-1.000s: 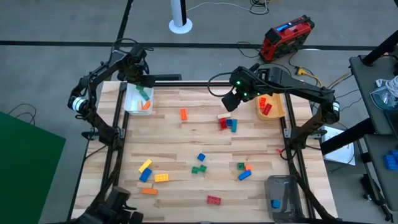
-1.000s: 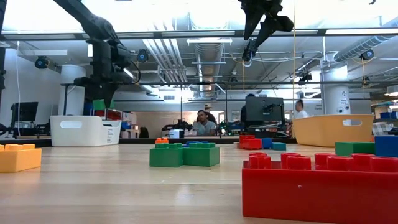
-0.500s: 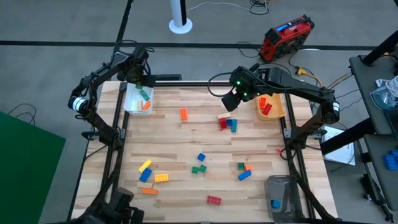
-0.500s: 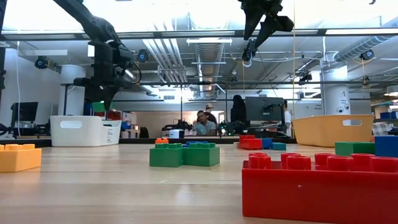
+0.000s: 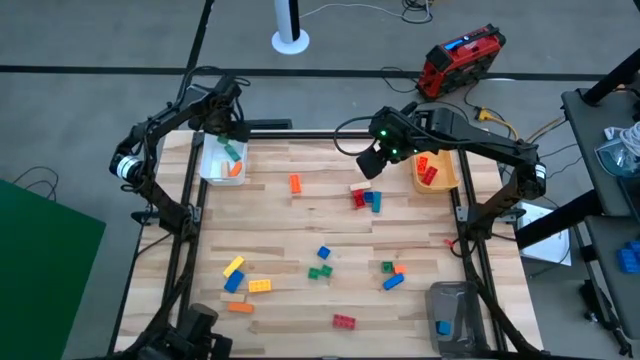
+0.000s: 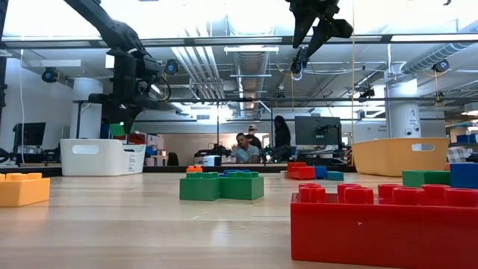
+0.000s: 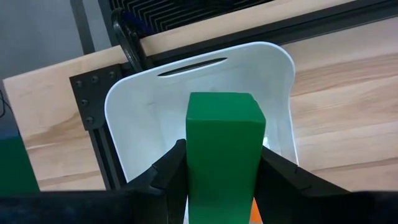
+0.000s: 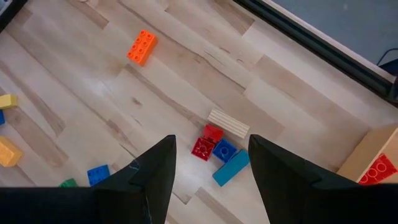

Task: Sort blocks by size
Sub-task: Put the big green block into the white bin

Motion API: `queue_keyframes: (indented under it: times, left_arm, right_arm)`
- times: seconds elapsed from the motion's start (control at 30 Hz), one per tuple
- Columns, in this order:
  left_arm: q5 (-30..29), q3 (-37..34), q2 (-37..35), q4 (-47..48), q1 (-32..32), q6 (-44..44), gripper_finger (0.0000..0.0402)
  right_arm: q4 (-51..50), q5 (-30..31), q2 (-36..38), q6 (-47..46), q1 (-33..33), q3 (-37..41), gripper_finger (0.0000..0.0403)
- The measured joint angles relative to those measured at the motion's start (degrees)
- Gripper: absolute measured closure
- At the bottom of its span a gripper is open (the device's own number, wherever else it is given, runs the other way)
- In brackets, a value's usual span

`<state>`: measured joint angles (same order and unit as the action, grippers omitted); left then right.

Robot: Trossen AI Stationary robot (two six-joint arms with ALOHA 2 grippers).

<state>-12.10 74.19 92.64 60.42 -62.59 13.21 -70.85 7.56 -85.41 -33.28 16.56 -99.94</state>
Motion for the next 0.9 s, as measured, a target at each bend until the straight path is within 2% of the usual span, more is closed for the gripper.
queue_keyframes:
  times: [0.9]
  left_arm:
    - [-0.85,-0.11,0.0,-0.57,0.15,1.31,0.027]
  right_arm:
    - [0.01,0.01,0.0,0.5,0.0,0.0,0.0211]
